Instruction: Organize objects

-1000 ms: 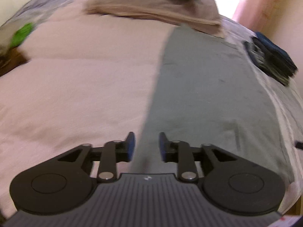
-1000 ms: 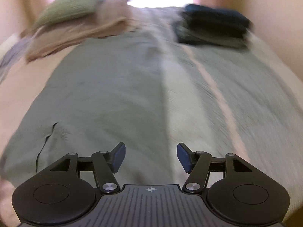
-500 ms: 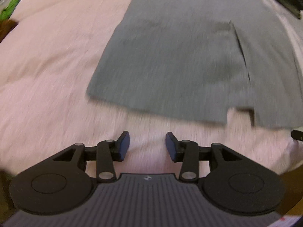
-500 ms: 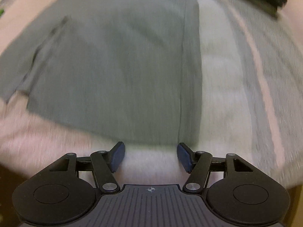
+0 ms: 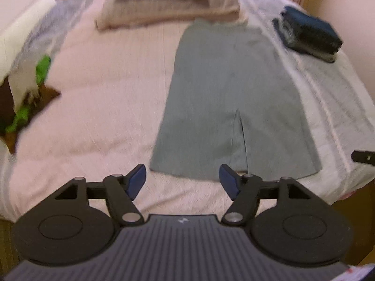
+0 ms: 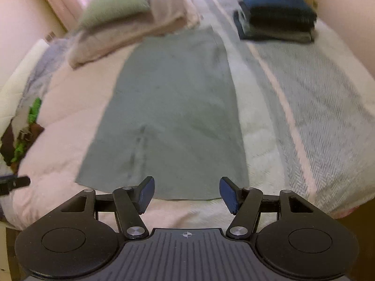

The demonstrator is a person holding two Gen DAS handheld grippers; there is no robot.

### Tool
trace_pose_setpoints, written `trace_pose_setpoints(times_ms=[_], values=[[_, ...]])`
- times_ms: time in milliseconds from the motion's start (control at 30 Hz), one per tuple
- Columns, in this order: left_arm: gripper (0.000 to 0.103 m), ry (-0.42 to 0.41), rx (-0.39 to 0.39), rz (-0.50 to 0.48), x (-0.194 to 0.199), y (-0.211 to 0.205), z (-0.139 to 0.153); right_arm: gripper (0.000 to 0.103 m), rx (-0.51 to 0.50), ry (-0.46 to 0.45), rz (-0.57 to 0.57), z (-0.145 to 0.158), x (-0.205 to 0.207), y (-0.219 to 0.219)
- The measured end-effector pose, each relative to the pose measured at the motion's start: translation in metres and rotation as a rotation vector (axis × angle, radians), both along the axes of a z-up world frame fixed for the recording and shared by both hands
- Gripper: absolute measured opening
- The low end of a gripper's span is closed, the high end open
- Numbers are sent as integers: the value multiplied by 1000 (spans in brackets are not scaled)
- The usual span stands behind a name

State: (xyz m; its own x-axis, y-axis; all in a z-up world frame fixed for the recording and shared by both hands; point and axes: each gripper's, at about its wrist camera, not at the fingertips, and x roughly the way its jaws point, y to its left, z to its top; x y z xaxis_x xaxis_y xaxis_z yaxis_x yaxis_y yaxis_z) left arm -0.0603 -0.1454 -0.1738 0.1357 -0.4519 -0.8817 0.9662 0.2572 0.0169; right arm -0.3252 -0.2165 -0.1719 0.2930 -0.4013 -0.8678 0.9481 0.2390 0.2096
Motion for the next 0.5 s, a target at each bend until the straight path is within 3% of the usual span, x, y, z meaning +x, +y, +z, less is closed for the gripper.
trace_pose_setpoints(times_ms=[200, 500], values=[[69, 10, -31, -61, 12, 38, 30, 59, -16, 0, -12, 24, 36, 66], [70, 19, -72, -174, 8, 102, 59, 59, -77, 22, -36, 48, 53, 132]])
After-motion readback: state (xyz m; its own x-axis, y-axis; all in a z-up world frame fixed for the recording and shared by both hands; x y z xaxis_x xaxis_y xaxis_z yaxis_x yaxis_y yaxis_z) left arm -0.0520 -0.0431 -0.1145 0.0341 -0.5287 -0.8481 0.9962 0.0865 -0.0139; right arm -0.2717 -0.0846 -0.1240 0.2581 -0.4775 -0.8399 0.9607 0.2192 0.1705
